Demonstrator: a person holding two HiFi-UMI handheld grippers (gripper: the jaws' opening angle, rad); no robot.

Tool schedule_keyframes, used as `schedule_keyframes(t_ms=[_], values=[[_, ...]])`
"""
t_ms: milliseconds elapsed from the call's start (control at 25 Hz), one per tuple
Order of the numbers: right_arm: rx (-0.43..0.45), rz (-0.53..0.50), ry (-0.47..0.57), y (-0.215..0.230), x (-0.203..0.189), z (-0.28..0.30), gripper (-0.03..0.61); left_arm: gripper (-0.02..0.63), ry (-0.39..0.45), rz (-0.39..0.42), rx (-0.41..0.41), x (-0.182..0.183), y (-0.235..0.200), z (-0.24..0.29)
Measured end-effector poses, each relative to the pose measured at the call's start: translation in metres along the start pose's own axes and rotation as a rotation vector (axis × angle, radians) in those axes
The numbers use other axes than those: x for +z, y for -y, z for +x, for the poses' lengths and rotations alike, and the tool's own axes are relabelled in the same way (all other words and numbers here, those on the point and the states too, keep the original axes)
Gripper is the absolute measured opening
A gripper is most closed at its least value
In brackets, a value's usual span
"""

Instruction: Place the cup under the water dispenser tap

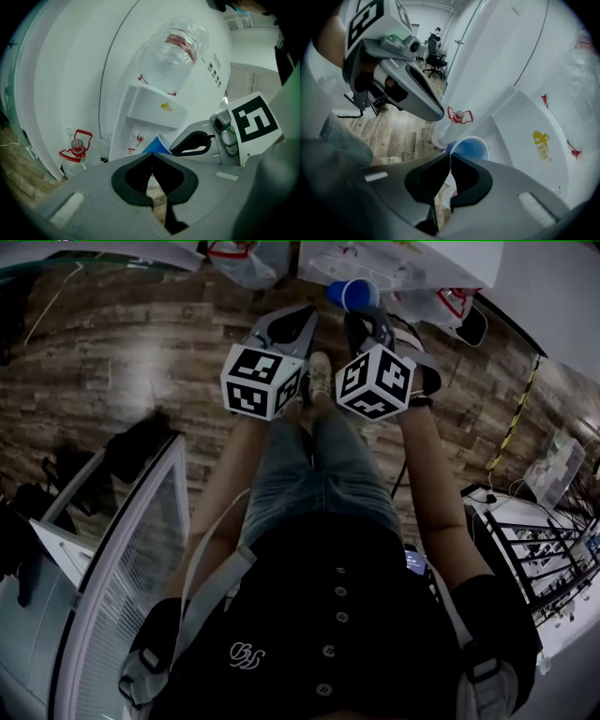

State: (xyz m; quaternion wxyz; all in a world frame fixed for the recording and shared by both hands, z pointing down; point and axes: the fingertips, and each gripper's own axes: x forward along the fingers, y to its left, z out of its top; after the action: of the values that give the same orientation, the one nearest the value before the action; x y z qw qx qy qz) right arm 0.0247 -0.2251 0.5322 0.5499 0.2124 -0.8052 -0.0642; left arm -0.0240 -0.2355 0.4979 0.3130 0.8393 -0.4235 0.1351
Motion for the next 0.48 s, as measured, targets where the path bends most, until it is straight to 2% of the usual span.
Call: schedule_keyframes(t_ms=[480], values=[[0.032, -0.040, -0.037, -0.011, -0.021, 0.067, 0.012, -0.003, -0.013, -0.022, 0.022, -0.041, -0.026, 0.044]])
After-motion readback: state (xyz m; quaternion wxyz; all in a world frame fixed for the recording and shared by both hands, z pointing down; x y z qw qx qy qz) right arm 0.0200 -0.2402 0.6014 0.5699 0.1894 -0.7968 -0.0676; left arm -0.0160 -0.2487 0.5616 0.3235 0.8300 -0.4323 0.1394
